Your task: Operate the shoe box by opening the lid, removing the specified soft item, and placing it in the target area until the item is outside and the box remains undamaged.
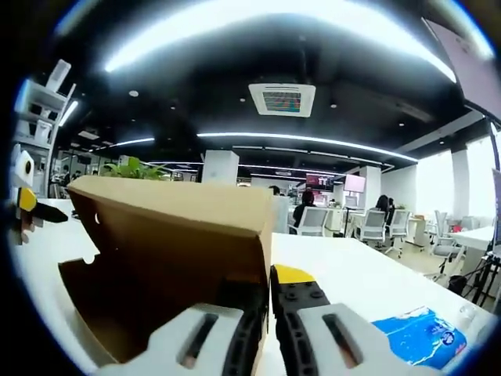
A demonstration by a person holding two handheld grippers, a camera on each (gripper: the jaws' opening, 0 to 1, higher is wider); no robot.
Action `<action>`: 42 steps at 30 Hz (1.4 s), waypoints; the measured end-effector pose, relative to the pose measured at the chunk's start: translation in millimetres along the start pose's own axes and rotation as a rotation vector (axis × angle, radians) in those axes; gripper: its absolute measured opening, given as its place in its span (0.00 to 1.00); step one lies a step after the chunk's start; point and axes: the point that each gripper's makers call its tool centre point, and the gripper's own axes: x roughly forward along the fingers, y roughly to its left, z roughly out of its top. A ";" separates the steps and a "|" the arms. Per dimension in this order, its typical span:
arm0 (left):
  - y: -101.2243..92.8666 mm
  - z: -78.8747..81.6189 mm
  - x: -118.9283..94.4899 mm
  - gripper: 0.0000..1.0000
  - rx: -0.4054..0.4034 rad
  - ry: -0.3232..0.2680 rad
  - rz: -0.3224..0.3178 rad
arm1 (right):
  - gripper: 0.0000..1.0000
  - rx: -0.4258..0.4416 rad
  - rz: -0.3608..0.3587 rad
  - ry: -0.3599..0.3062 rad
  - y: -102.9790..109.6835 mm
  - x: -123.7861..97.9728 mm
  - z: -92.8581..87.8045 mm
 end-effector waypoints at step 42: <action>5.8 -4.8 20.8 0.53 0.006 0.079 0.045 | 0.00 -0.039 0.019 0.017 11.8 -16.0 -17.4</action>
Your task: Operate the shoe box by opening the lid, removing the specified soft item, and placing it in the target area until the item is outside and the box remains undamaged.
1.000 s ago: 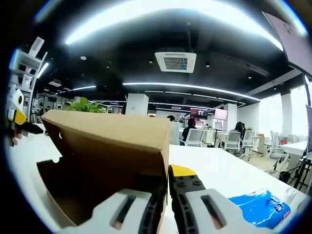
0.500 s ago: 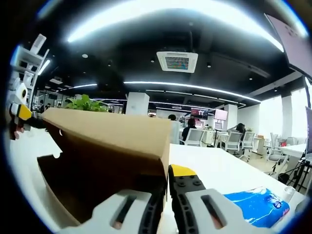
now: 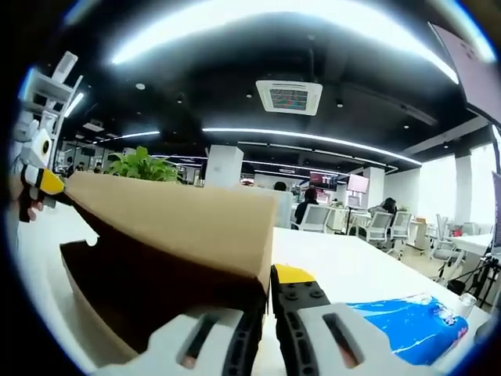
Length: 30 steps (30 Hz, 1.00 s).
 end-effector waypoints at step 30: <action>5.2 3.1 -0.9 0.48 -0.021 0.009 0.018 | 0.14 0.141 0.245 0.048 18.0 -2.6 -2.0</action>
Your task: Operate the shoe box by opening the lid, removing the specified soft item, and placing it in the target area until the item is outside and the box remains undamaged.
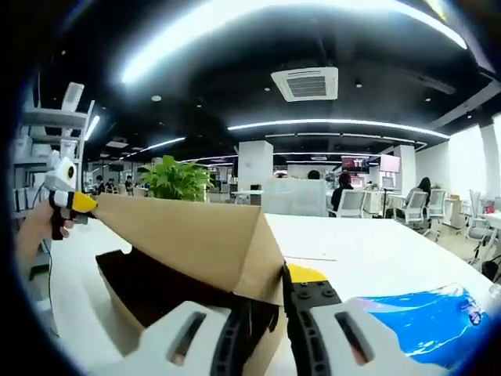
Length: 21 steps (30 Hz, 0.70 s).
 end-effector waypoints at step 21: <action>12.0 1.9 -2.8 0.48 -0.026 0.005 0.011 | 0.74 0.173 0.435 0.060 56.9 -22.2 8.2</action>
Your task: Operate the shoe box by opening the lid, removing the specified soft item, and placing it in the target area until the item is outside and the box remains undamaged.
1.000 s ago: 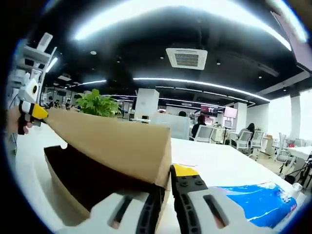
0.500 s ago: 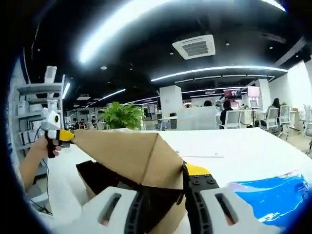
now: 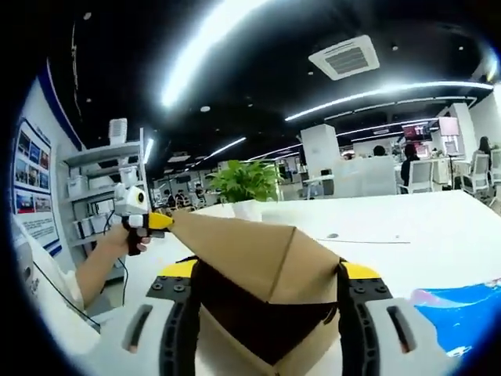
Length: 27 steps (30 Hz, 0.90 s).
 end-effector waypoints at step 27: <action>4.2 -17.6 -2.4 0.49 0.053 0.016 0.026 | 0.66 0.038 -0.021 0.000 -5.7 6.2 -11.7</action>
